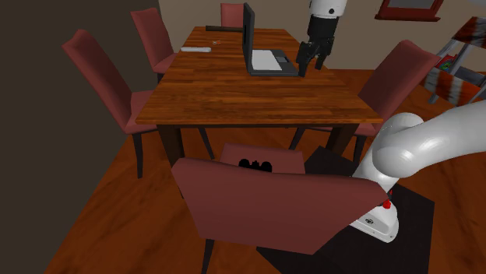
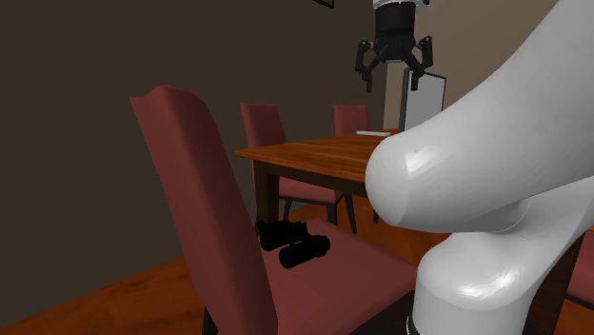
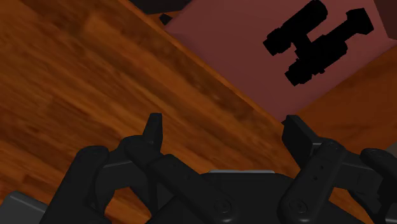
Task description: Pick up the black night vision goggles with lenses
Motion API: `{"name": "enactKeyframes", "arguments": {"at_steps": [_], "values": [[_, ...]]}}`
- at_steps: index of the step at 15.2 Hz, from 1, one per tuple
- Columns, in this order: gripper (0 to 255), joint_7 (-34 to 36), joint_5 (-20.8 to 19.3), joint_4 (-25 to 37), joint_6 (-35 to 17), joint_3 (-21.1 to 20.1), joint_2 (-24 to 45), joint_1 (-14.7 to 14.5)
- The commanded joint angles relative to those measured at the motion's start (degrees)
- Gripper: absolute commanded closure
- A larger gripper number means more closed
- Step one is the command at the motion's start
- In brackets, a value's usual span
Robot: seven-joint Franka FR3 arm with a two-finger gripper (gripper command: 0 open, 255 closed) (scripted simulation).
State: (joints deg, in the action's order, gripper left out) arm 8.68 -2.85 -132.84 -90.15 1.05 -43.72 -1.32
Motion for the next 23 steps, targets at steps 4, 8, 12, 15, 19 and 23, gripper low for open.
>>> {"name": "enactKeyframes", "arguments": {"at_steps": [4,8,12,15,19,23], "values": [[0,6.8,2.5,-5.4,-3.3,-3.0,-1.6,0.5],[0,15.9,6.4,-11.6,-8.1,-7.3,-2.3,0.9],[0,24.9,10.7,-16.4,-13.8,-12.2,-1.3,0.8],[0,31.7,14.0,-19.1,-18.6,-16.0,0.8,0.7],[0,40.6,18.2,-21.3,-25.8,-21.5,5.7,0.6],[0,49.6,21.6,-21.8,-33.9,-27.1,12.9,1.2]]}}
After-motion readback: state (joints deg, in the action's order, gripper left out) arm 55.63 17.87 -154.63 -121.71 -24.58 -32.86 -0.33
